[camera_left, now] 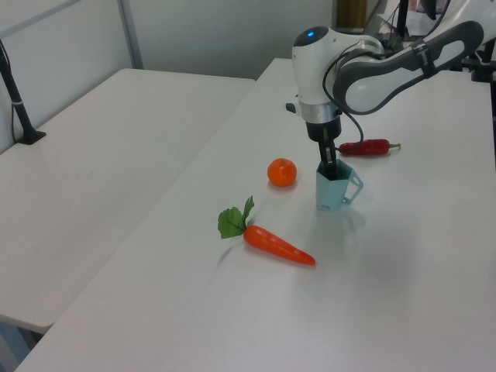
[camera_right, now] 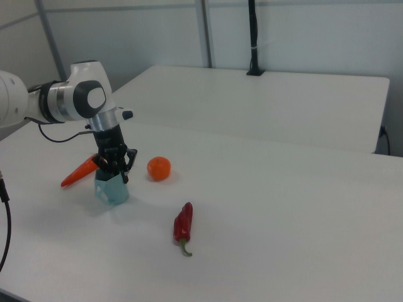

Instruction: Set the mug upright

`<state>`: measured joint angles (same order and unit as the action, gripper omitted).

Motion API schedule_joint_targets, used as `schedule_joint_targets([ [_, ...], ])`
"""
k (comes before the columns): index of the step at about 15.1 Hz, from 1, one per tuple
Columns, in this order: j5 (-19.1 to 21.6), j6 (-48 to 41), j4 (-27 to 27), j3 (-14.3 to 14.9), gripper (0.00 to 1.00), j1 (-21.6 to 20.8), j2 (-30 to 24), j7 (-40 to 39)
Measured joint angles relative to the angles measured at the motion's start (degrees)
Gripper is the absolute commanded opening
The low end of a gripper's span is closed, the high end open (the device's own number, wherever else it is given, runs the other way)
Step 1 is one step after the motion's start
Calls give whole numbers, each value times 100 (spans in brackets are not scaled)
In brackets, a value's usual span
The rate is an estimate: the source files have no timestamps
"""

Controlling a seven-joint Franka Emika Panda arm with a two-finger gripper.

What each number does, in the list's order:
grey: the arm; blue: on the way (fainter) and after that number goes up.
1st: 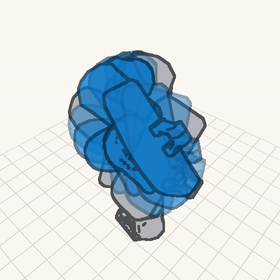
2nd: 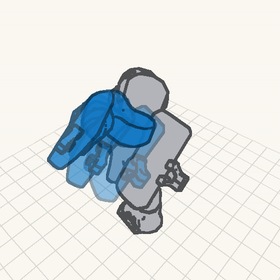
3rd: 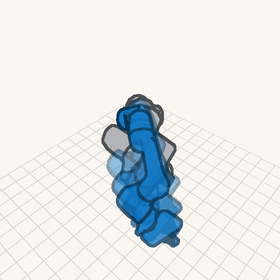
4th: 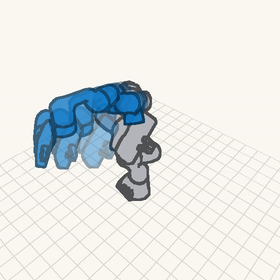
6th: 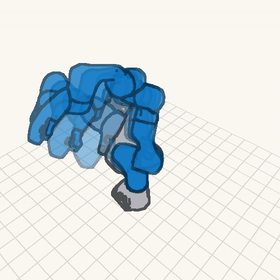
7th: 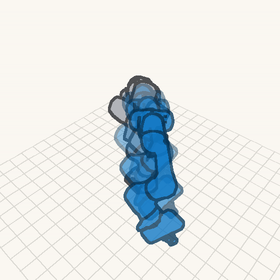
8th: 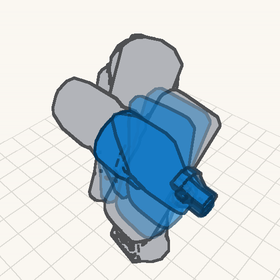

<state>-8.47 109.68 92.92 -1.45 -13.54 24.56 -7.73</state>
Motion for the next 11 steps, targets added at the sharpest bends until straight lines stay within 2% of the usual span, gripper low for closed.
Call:
schedule_joint_targets([
  [6,0,-277,-85,1,100,125,-342,43],
  [11,0,-729,-131,14,100,457,-1158,818],
])
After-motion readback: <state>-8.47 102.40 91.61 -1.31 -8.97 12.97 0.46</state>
